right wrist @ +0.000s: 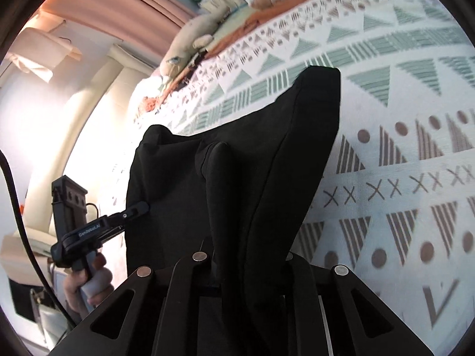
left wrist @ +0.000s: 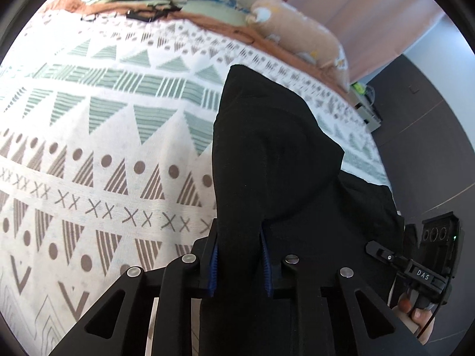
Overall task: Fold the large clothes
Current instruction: 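Lift the held jacket with both grippers and carry it toward the bed edge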
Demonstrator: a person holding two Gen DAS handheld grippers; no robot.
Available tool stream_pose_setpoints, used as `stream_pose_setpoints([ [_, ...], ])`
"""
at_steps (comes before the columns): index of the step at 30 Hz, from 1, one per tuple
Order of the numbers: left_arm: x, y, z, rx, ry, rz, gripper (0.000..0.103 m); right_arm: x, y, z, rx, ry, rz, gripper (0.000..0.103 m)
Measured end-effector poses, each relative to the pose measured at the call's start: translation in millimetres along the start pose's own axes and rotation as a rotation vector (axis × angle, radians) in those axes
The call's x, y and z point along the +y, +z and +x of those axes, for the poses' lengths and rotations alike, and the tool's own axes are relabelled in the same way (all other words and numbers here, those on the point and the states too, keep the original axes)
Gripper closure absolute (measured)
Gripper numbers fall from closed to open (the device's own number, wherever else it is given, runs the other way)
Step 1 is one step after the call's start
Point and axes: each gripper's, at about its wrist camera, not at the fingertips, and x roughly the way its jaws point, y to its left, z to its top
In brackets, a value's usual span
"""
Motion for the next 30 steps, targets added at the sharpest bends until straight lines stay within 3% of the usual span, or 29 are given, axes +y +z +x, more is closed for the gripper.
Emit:
stream_pose_setpoints([
  [8,-22.5,-13.7,-57.8,-0.068,-0.036,0.041,0.082,47.9,-22.2,-47.9,-0.127,-0.061,-0.033,0.088],
  [17,-24.6,-18.1,-127.5,-0.149,-0.086,0.067,0.085,113.6,-39.7,-86.7,-0.234,-0.018,-0.114,0.090],
  [24,-2.4,-18.3,-185.7,-0.229,-0.080,0.058,0.085,168.3,-45.9,-82.3,-0.268,0.021,-0.173,0.090],
  [30,41.6,-15.7,-233.3,-0.285,-0.056,0.014,0.085,222.1,-47.4,-58.7,-0.251,0.069,-0.230,0.090],
])
